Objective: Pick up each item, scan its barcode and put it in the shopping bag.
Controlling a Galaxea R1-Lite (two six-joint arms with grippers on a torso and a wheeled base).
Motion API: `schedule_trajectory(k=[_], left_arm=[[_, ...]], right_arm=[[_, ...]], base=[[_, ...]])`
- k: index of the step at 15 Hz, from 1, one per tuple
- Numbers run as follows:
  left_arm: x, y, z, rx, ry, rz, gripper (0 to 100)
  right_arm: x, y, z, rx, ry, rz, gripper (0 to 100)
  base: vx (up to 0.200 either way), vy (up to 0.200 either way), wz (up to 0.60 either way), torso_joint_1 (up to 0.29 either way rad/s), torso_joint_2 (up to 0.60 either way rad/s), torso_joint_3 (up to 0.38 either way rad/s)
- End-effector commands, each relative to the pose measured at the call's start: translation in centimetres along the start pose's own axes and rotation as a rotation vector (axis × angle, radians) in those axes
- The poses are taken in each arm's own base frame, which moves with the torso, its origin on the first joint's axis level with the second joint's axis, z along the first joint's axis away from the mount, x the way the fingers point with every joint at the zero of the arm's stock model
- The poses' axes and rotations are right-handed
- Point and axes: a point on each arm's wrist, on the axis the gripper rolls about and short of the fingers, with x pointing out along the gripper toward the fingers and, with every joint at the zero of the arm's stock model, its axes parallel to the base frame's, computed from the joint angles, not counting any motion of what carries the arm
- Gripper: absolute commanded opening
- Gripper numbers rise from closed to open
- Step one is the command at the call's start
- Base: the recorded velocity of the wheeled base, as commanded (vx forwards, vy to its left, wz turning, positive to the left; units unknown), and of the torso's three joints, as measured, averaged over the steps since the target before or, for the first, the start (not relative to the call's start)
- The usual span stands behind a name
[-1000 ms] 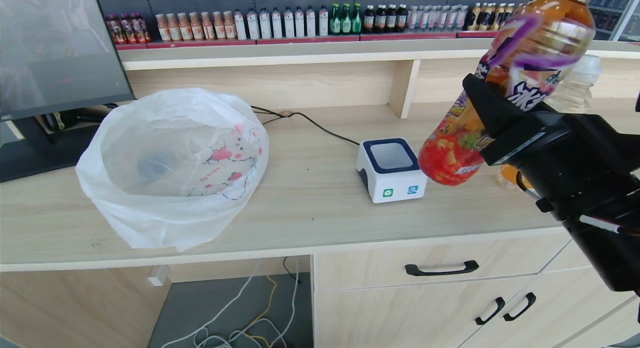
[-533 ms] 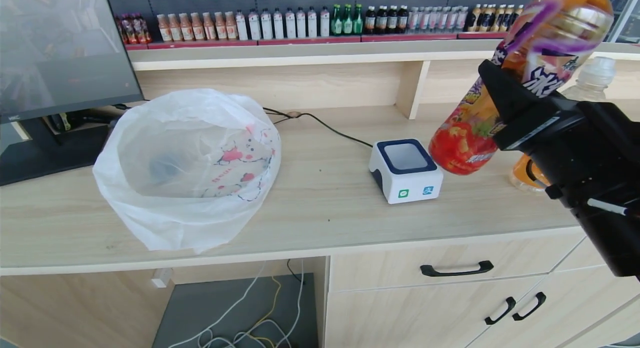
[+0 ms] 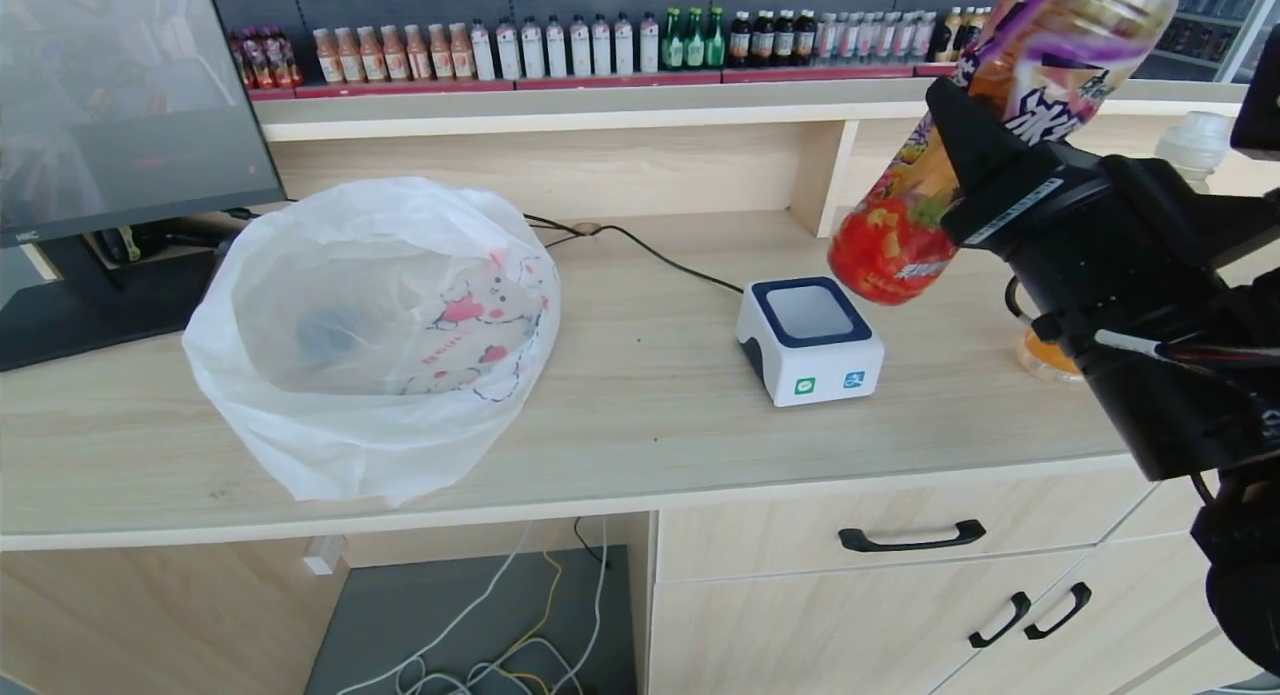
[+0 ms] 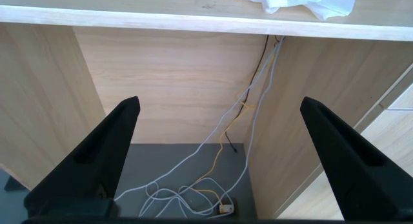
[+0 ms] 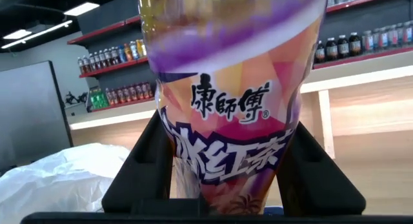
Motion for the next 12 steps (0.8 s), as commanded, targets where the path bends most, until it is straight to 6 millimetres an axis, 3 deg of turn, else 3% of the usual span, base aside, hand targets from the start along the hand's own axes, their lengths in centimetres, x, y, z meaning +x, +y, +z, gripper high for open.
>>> schedule_trajectory(k=[1,7,12], left_arm=[[0.0,0.0,0.0,0.000,0.000,0.000,100],[0.0,0.0,0.0,0.000,0.000,0.000,100],[0.0,0.0,0.0,0.000,0.000,0.000,100]], right_arm=[[1.2,0.5,-2.0,0.006,0.025,0.004,0],[2.7,0.8,-3.8,0.068,0.028,-0.017,0],[2.6,0.1,-3.8,0.309,0.068,-0.118,0]], base=[[0.000,0.000,0.00,0.000,0.00,0.000],[0.000,0.000,0.00,0.000,0.00,0.000],[0.000,0.000,0.00,0.000,0.00,0.000]])
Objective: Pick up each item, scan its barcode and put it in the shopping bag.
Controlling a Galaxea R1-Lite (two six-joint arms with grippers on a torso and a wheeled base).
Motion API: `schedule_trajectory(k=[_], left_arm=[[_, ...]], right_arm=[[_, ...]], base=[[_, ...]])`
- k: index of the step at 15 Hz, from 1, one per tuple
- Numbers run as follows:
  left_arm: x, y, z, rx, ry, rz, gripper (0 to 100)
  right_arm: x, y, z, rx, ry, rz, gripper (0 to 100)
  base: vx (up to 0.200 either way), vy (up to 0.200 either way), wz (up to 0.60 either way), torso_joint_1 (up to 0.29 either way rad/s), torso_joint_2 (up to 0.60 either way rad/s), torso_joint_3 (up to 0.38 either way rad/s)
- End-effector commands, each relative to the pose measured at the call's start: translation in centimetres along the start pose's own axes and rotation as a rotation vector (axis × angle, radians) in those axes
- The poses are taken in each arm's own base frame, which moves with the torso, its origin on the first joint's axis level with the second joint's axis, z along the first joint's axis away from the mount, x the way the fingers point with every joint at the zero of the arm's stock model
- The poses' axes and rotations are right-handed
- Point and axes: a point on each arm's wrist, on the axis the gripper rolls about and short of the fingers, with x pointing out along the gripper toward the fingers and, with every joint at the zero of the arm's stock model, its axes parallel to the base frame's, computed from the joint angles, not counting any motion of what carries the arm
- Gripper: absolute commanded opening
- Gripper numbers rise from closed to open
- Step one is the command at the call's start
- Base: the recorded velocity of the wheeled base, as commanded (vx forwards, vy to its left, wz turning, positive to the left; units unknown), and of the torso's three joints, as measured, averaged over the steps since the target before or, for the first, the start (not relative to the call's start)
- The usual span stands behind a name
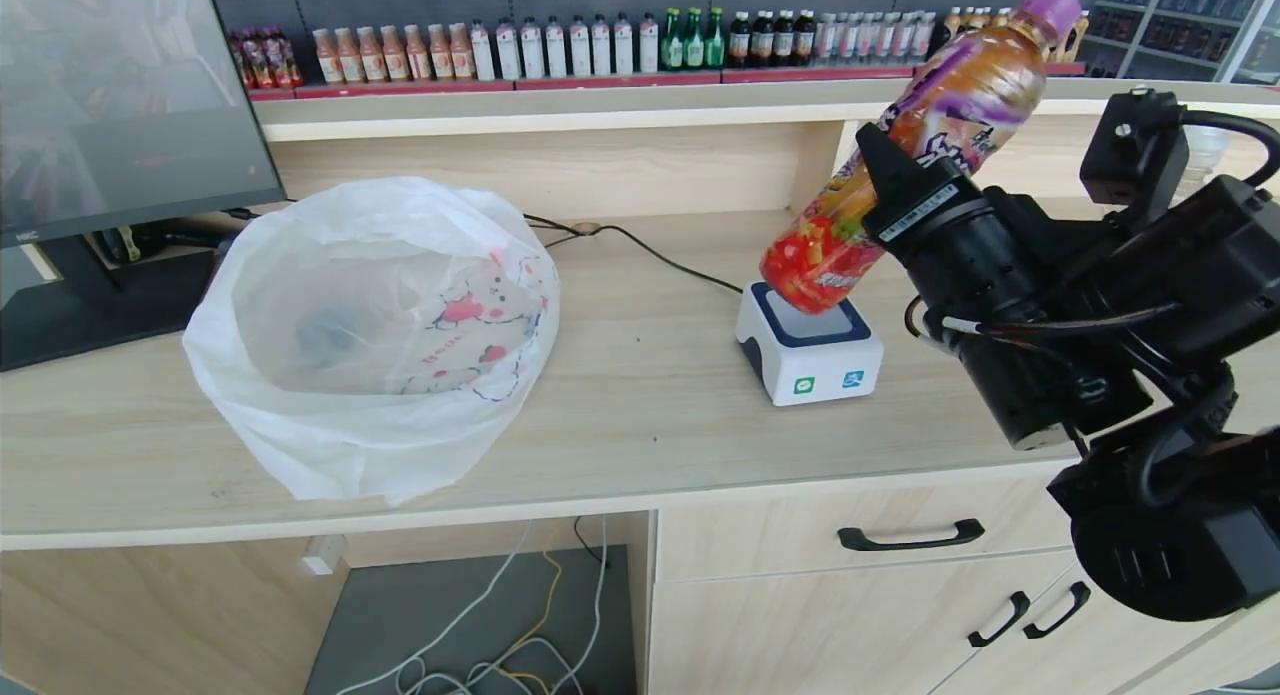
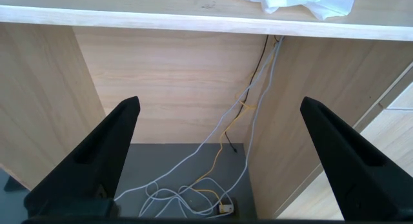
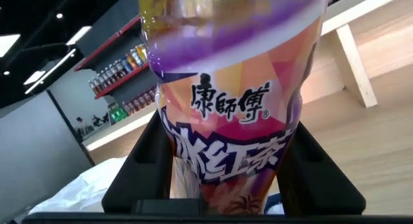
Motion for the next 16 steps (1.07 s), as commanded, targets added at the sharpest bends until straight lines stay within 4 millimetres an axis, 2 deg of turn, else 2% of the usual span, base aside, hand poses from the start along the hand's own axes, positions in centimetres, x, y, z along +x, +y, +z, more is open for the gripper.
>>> schedule_trajectory(k=[1,7,12,16], left_arm=[[0.0,0.0,0.0,0.000,0.000,0.000,100],[0.0,0.0,0.0,0.000,0.000,0.000,100],[0.0,0.0,0.0,0.000,0.000,0.000,100],[0.0,0.0,0.0,0.000,0.000,0.000,100]], right_arm=[[0.0,-0.1,0.8,0.061,0.004,-0.011,0],[0.6,-1.1,0.8,0.303,0.007,-0.050,0],[1.1,-3.0,-0.1,0.424,0.022,-0.114,0],[1.1,-3.2,-0.7,0.495,0.048,-0.139,0]], base=[[0.000,0.000,0.00,0.000,0.00,0.000],[0.000,0.000,0.00,0.000,0.00,0.000],[0.000,0.000,0.00,0.000,0.00,0.000],[0.000,0.000,0.00,0.000,0.00,0.000]])
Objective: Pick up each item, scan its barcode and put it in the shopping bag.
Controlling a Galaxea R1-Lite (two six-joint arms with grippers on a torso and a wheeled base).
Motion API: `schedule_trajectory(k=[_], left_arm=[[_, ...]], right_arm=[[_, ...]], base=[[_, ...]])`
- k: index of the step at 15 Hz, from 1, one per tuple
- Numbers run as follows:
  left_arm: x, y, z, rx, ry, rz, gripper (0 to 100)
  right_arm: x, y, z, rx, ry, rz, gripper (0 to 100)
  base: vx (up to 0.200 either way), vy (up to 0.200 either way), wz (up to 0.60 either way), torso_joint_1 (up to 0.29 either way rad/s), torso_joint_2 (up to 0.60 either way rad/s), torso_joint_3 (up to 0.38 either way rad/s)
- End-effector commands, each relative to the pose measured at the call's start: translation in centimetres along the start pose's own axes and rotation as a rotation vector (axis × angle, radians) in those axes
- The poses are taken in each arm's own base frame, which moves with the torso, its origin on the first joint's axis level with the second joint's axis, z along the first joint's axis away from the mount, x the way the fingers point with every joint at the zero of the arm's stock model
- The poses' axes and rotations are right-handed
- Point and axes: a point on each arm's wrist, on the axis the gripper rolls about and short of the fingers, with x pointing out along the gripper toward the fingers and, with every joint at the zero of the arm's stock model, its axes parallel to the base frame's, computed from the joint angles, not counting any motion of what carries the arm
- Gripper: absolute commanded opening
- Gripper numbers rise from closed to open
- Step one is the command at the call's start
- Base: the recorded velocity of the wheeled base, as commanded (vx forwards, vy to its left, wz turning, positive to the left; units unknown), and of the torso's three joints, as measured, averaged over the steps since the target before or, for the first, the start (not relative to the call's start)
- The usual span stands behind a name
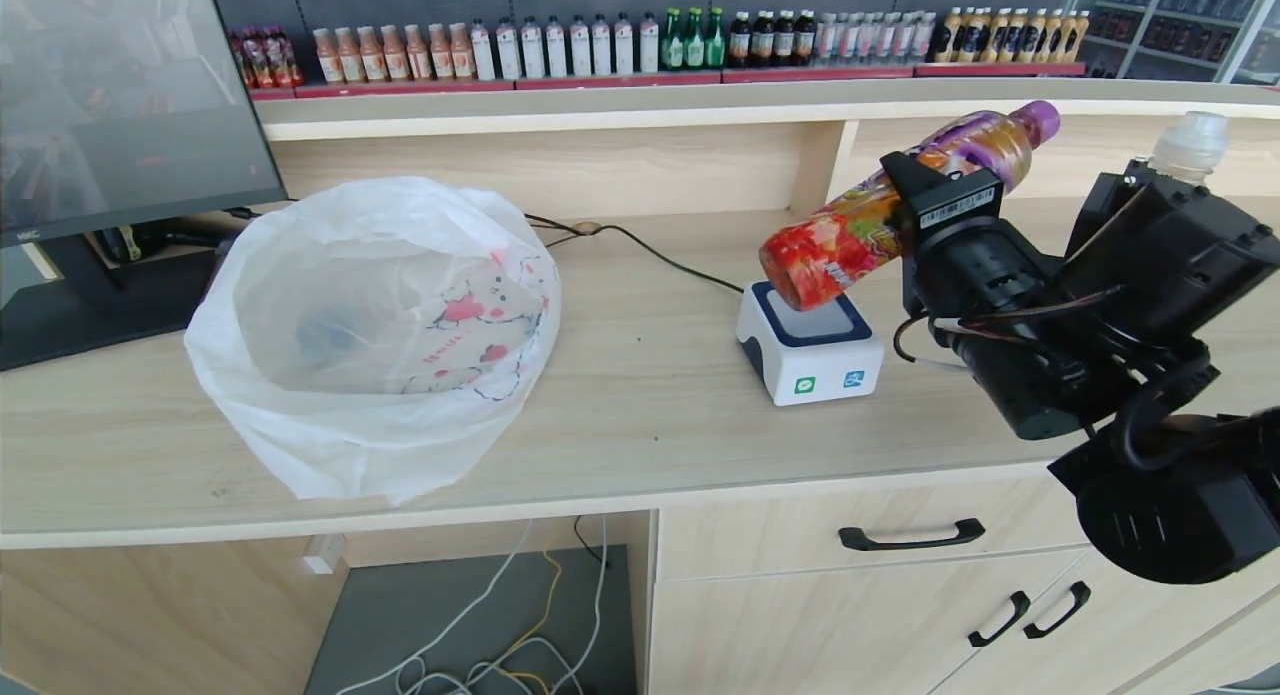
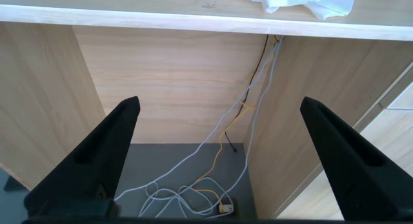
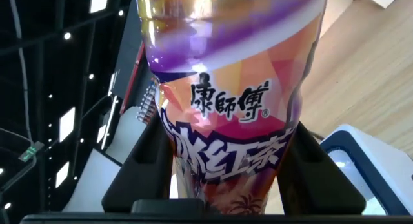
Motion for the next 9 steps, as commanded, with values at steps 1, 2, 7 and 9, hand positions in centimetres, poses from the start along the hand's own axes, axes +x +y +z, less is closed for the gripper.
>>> schedule_trajectory(k=[1,2,7,9], left_arm=[[0.0,0.0,0.0,0.000,0.000,0.001,100],[0.0,0.0,0.0,0.000,0.000,0.001,100],[0.0,0.0,0.0,0.000,0.000,0.000,100],[0.0,0.0,0.0,0.000,0.000,0.000,100]], right_arm=[[0.2,-0.6,-0.5,0.008,0.010,-0.018,0],[0.2,-0.9,-0.7,0.011,0.018,-0.028,0],[0.5,-2.3,-1.5,0.064,0.041,-0.081,0],[0.8,-2.8,-1.4,0.067,0.035,-0.091,0]], base=[[0.000,0.000,0.00,0.000,0.00,0.000],[0.000,0.000,0.00,0.000,0.00,0.000],[0.000,0.000,0.00,0.000,0.00,0.000],[0.000,0.000,0.00,0.000,0.00,0.000]])
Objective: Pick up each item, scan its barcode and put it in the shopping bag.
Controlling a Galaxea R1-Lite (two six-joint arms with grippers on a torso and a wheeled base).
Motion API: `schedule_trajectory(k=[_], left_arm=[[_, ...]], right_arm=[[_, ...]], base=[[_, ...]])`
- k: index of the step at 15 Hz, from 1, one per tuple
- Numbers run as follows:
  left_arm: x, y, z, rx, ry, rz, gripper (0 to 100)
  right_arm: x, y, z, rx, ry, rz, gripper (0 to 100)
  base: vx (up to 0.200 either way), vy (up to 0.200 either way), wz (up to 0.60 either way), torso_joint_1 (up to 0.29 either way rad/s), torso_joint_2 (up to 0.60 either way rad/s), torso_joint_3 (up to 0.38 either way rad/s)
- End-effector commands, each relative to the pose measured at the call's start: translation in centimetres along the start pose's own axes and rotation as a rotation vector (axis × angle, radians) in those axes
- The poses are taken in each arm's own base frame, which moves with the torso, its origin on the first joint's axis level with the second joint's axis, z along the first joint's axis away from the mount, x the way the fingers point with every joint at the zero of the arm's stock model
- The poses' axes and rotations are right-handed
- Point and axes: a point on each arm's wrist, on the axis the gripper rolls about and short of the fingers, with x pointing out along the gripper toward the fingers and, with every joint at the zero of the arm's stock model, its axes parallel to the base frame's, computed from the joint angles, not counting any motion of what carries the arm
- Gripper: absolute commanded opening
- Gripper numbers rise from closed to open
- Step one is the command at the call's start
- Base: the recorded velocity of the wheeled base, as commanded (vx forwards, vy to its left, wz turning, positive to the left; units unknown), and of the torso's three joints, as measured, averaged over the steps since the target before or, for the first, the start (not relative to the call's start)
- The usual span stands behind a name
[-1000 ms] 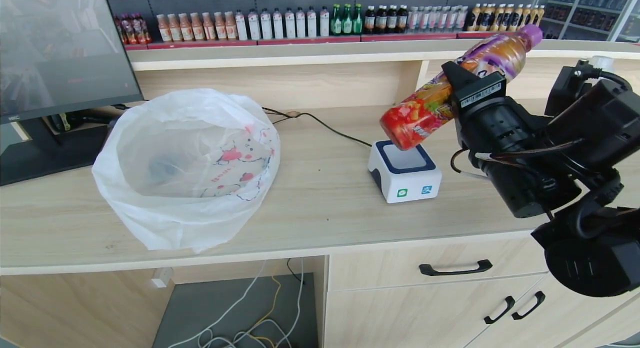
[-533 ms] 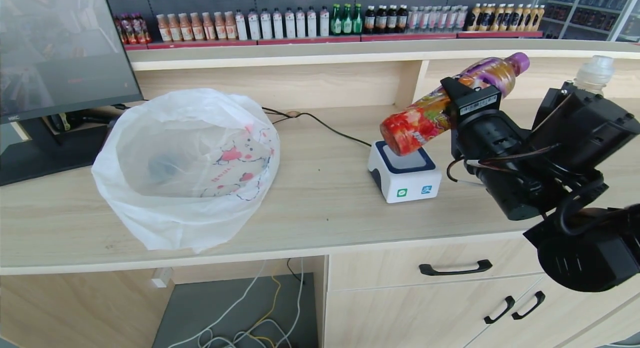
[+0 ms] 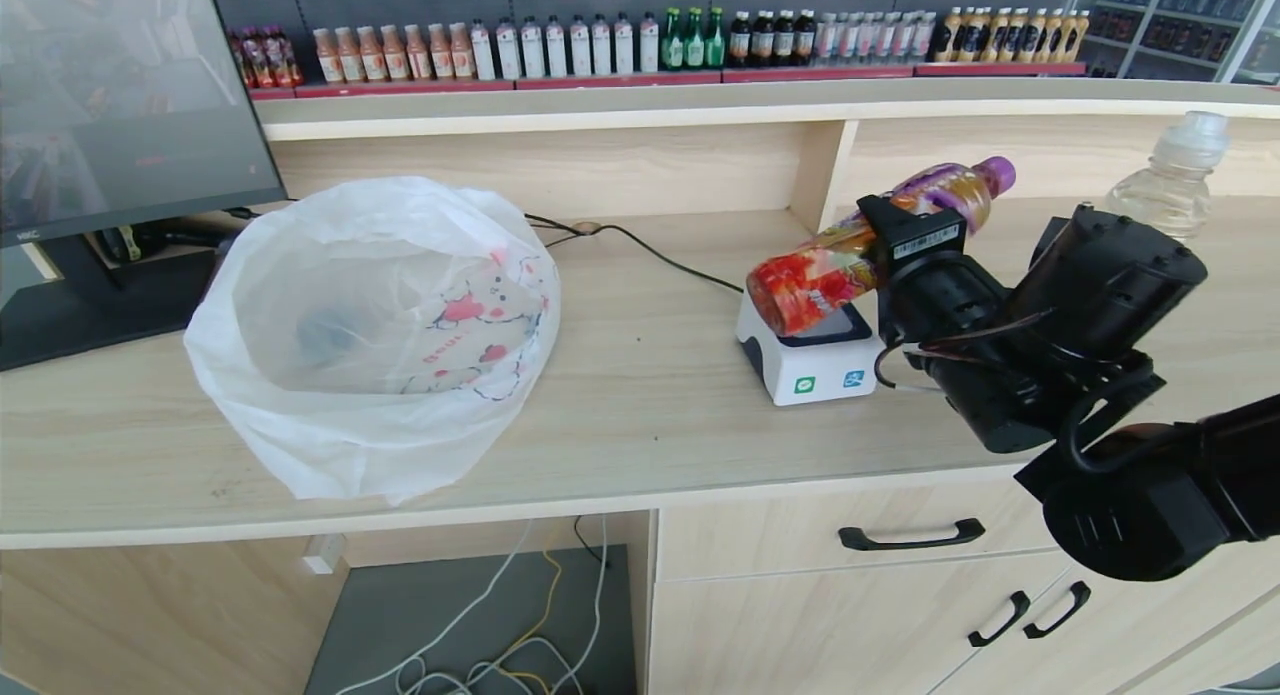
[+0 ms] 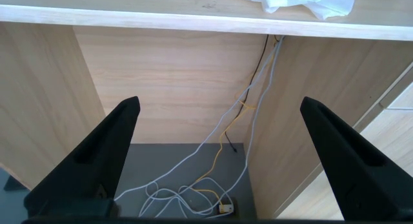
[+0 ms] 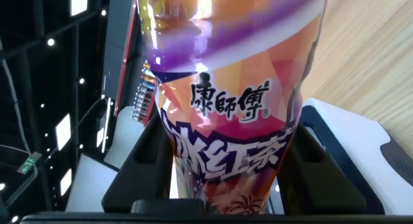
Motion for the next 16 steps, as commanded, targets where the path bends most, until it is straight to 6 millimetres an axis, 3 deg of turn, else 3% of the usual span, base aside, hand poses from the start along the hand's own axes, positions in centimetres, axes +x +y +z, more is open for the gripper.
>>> schedule_trajectory(k=[1,16], left_arm=[[0.0,0.0,0.0,0.000,0.000,0.000,100],[0.0,0.0,0.0,0.000,0.000,0.000,100]], right_arm=[[0.4,-0.6,-0.2,0.001,-0.002,-0.013,0],[0.9,-2.1,0.7,0.020,-0.028,-0.047,0]], base=[[0.000,0.000,0.00,0.000,0.00,0.000],[0.000,0.000,0.00,0.000,0.00,0.000]])
